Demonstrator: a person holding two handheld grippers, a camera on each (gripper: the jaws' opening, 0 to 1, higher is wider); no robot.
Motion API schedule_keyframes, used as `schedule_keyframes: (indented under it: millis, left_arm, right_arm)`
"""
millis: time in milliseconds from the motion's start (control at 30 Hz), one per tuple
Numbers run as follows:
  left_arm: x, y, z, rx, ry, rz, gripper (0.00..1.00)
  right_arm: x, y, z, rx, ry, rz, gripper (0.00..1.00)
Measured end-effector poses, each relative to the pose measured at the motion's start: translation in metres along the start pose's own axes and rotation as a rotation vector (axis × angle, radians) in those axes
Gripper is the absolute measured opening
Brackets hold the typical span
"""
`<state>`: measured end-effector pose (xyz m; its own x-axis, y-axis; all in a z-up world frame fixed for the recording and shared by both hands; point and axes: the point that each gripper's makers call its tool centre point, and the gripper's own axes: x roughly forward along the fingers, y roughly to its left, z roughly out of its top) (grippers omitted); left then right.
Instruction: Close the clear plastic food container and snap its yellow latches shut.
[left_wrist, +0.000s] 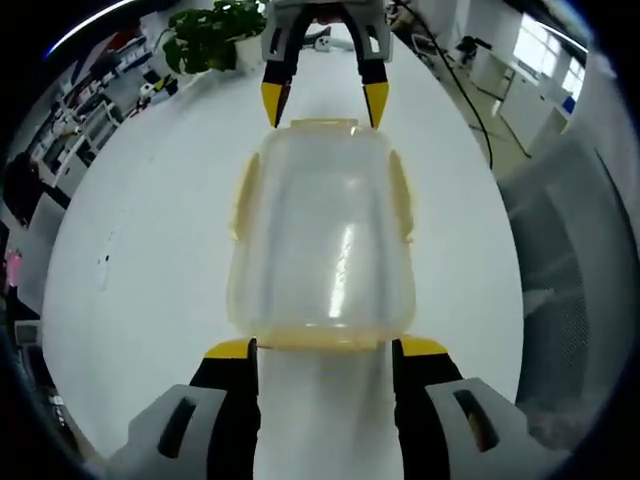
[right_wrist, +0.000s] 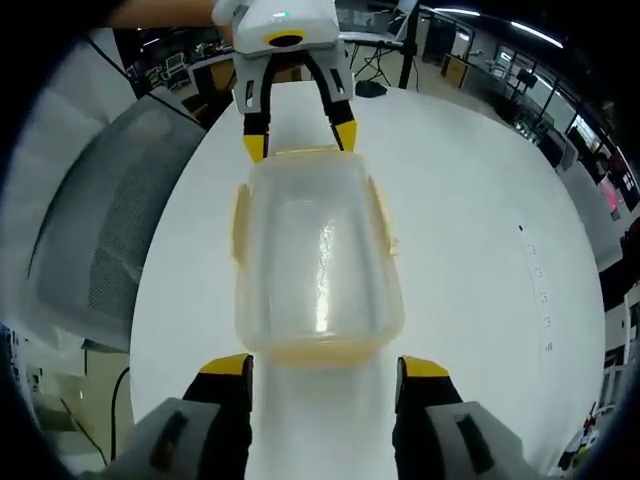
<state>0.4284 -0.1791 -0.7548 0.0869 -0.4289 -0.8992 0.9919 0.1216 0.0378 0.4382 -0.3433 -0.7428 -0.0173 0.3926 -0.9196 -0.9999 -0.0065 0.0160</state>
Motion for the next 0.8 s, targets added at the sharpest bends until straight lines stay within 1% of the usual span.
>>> schedule_keyframes:
  millis: [67,133,200,333,400,467,533,600,667,700,733,767,800]
  left_arm:
    - [0.0,0.003,-0.004,0.004,0.0,0.01,0.59]
    - [-0.002,0.003,-0.008,0.002,0.005,0.006,0.59]
    - [-0.004,0.003,-0.01,-0.003,0.006,0.003,0.6]
    - [-0.008,0.003,-0.009,-0.032,-0.018,0.002,0.61]
    - [-0.009,0.003,-0.009,-0.057,-0.028,0.001,0.61]
    - [-0.011,0.003,-0.007,-0.102,-0.049,-0.001,0.61]
    - [-0.013,0.003,-0.006,-0.146,-0.066,0.001,0.61]
    - [-0.016,0.005,-0.003,-0.203,-0.093,0.019,0.6]
    - [-0.018,0.006,-0.001,-0.232,-0.105,0.029,0.59]
    - [-0.019,0.006,0.003,-0.271,-0.127,0.032,0.59]
    - [-0.02,0.005,0.002,-0.284,-0.119,0.026,0.6]
    - [-0.02,0.006,0.0,-0.298,-0.109,0.039,0.6]
    - [-0.021,0.006,0.006,-0.34,-0.146,0.038,0.59]
  right_arm:
    - [0.0,0.0,0.001,0.004,-0.007,0.003,0.57]
    - [-0.001,0.0,0.001,0.01,-0.011,0.001,0.57]
    - [-0.002,0.0,0.001,0.015,-0.015,-0.003,0.58]
    - [-0.005,-0.001,0.002,0.033,-0.028,-0.007,0.59]
    - [-0.007,-0.002,0.004,0.057,-0.046,-0.01,0.59]
    - [-0.009,-0.002,0.007,0.089,-0.066,-0.014,0.59]
    - [-0.011,-0.002,0.007,0.102,-0.067,-0.021,0.58]
    - [-0.013,-0.001,0.011,0.161,-0.096,-0.021,0.58]
    - [-0.013,-0.001,0.013,0.186,-0.114,-0.023,0.57]
    - [-0.013,0.0,0.014,0.218,-0.124,-0.025,0.56]
    - [-0.013,0.0,0.015,0.228,-0.129,-0.025,0.55]
    - [-0.013,0.001,0.017,0.247,-0.142,-0.025,0.55]
    - [-0.013,-0.001,0.02,0.28,-0.159,-0.037,0.54]
